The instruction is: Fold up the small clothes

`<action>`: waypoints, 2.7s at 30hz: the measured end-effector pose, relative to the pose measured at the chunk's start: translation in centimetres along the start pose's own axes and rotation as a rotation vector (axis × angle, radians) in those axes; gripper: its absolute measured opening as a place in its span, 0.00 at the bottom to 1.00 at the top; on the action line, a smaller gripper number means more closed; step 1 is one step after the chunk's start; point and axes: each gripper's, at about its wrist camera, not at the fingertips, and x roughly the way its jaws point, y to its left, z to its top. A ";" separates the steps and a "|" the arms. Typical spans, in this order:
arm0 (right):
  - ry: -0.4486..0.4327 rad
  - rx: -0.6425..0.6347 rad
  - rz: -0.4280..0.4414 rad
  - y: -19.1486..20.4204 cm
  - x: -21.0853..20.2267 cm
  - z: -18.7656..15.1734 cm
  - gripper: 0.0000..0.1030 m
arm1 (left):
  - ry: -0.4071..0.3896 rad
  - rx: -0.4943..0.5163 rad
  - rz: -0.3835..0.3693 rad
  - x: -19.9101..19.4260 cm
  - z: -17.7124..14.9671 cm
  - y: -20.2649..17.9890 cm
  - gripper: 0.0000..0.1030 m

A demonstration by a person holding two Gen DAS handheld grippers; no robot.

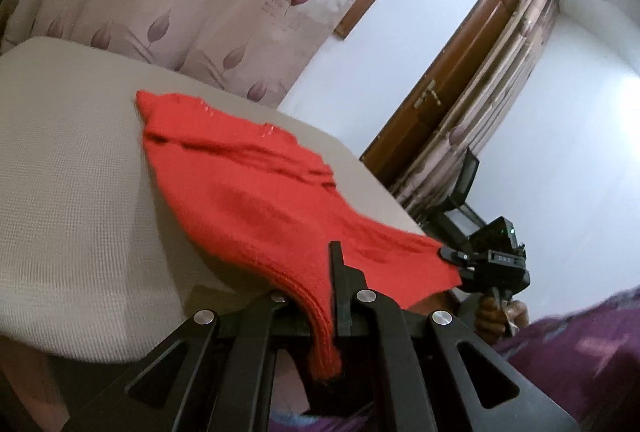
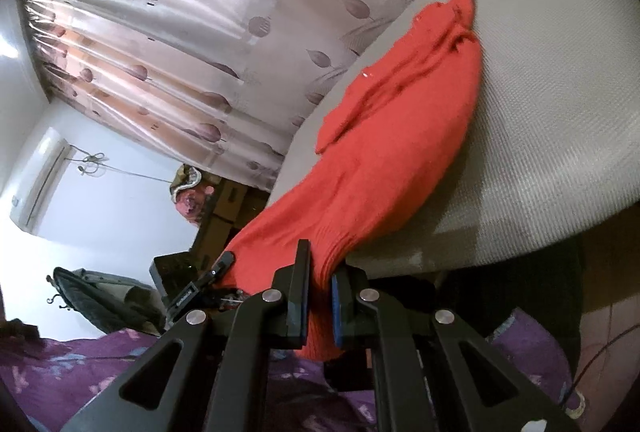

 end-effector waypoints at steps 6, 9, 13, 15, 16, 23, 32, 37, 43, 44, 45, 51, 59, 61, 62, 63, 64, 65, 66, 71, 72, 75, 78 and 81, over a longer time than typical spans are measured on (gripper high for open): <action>-0.021 -0.058 -0.007 0.5 1.8 6.9 0.08 | -0.050 -0.028 -0.004 2.9 5.8 1.4 0.04; -0.012 -0.088 -0.041 0.1 3.7 10.3 0.08 | -0.069 -0.014 0.039 5.6 9.2 2.7 0.04; -0.002 -0.100 -0.081 -1.7 6.4 14.6 0.08 | -0.069 -0.021 0.090 9.5 12.4 4.9 0.04; 0.012 -0.086 -0.112 -3.3 8.3 16.8 0.08 | -0.058 -0.048 0.113 11.6 13.6 6.5 0.04; 0.016 -0.078 -0.119 -4.0 9.0 17.5 0.08 | -0.053 -0.057 0.134 12.8 14.2 7.3 0.04; 0.030 0.003 -0.138 -9.0 13.1 22.6 0.08 | -0.028 -0.137 0.204 18.8 16.9 11.9 0.04; 0.014 0.097 -0.148 -13.9 16.6 26.2 0.09 | 0.009 -0.145 0.285 24.3 18.4 15.8 0.05; -0.023 0.170 -0.118 -16.2 17.5 27.0 0.11 | 0.031 -0.185 0.289 25.9 18.6 17.4 0.12; -0.089 0.241 -0.045 -17.4 16.6 27.1 0.14 | -0.103 -0.258 0.315 24.6 19.5 17.9 0.80; -0.118 0.237 -0.037 -17.2 16.2 27.1 0.16 | -0.140 -0.255 0.341 24.2 19.8 17.7 0.84; -0.148 0.238 -0.036 -17.2 15.6 27.1 0.23 | -0.172 -0.244 0.348 23.7 20.0 17.5 0.84; -0.206 0.172 -0.031 -15.1 12.9 27.1 0.52 | -0.147 -0.145 0.385 22.4 20.3 16.0 0.85; -0.089 -0.122 -0.234 -9.8 12.9 23.8 0.52 | -0.024 -0.086 0.398 18.2 17.4 16.2 0.85; -0.082 -0.186 -0.318 -9.0 12.9 22.6 0.52 | -0.003 -0.109 0.392 17.0 16.3 17.0 0.85; -0.082 -0.209 -0.345 -9.0 12.8 22.1 0.52 | 0.009 -0.114 0.389 16.8 15.9 17.2 0.85; -0.085 -0.230 -0.368 -8.8 12.7 21.6 0.52 | 0.022 -0.115 0.376 16.6 15.6 17.3 0.85; -0.092 -0.245 -0.392 -8.7 12.6 21.3 0.52 | 0.038 -0.109 0.355 16.6 15.3 17.4 0.85; -0.094 -0.247 -0.399 -8.8 12.6 21.2 0.52 | 0.045 -0.100 0.349 16.7 15.3 17.3 0.84; -0.097 -0.247 -0.408 -8.9 12.6 21.4 0.52 | 0.049 -0.078 0.351 16.8 15.4 16.9 0.84; -0.086 -0.254 -0.437 -8.9 14.0 24.6 0.52 | 0.060 0.045 0.361 19.8 17.9 15.6 0.84; -0.079 -0.256 -0.438 -8.9 14.4 24.9 0.52 | 0.077 0.040 0.361 21.1 18.6 15.8 0.84; -0.036 -0.290 -0.492 -8.7 16.6 26.4 0.52 | 0.142 0.002 0.354 24.2 19.9 17.1 0.84; 0.015 -0.302 -0.525 -9.3 18.5 27.1 0.52 | 0.243 -0.044 0.369 27.1 20.2 18.6 0.84; 0.077 -0.305 -0.579 -10.4 20.3 27.8 0.26 | 0.295 -0.049 0.398 28.5 20.3 19.5 0.45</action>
